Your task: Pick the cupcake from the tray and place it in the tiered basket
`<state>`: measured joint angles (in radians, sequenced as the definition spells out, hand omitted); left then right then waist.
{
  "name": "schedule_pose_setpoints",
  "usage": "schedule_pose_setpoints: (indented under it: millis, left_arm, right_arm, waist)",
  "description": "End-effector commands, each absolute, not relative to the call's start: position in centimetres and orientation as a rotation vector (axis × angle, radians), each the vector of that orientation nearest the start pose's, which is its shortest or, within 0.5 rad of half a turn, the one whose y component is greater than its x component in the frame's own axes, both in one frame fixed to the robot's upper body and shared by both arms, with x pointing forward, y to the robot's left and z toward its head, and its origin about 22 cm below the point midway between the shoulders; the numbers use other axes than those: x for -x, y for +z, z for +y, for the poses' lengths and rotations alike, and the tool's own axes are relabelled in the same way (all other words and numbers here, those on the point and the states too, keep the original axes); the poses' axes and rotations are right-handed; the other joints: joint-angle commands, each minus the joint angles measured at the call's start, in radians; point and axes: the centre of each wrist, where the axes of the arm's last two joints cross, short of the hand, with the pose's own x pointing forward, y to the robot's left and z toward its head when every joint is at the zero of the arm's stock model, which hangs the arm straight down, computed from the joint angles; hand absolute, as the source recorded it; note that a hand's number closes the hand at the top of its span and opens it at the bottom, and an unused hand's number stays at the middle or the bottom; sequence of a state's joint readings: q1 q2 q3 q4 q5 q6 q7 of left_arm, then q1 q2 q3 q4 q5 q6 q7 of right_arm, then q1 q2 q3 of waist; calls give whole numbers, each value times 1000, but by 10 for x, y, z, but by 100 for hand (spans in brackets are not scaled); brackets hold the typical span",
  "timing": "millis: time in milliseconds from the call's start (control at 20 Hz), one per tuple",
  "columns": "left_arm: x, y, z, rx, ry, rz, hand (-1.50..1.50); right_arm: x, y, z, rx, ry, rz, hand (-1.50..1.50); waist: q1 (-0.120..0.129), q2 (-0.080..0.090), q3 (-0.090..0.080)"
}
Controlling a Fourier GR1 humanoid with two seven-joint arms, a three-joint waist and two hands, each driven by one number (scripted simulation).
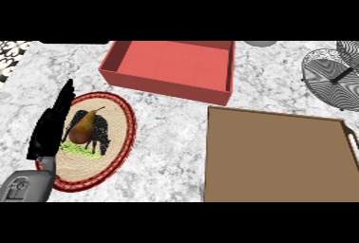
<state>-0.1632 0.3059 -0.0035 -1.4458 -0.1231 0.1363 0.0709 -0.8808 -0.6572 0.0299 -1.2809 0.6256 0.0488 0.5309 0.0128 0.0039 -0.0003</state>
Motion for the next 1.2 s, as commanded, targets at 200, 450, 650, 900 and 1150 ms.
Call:
schedule_pose_setpoints:
  millis: [200,450,650,900,1150]
  left_arm:
    - [-288,39,279,-421,-246,-1555,0]
    - [-275,31,284,-431,-253,-1536,0]
    - [-290,39,286,-420,-260,-1561,0]
    - [-277,42,275,-424,-251,-1557,0]
    - [-283,45,274,-420,-251,-1555,0]
  right_arm:
    - [-398,274,-345,1601,692,-1240,150]
    - [-405,263,-389,1610,698,-1208,150]
    - [-413,256,-405,1519,721,-1229,150]
    - [-412,247,-421,1392,735,-1244,150]
    - [-415,231,-428,1294,741,-1244,150]
  waist:
    - [14,6,0]
    - [13,3,1]
    - [16,8,1]
    - [14,2,1]
    - [15,3,1]
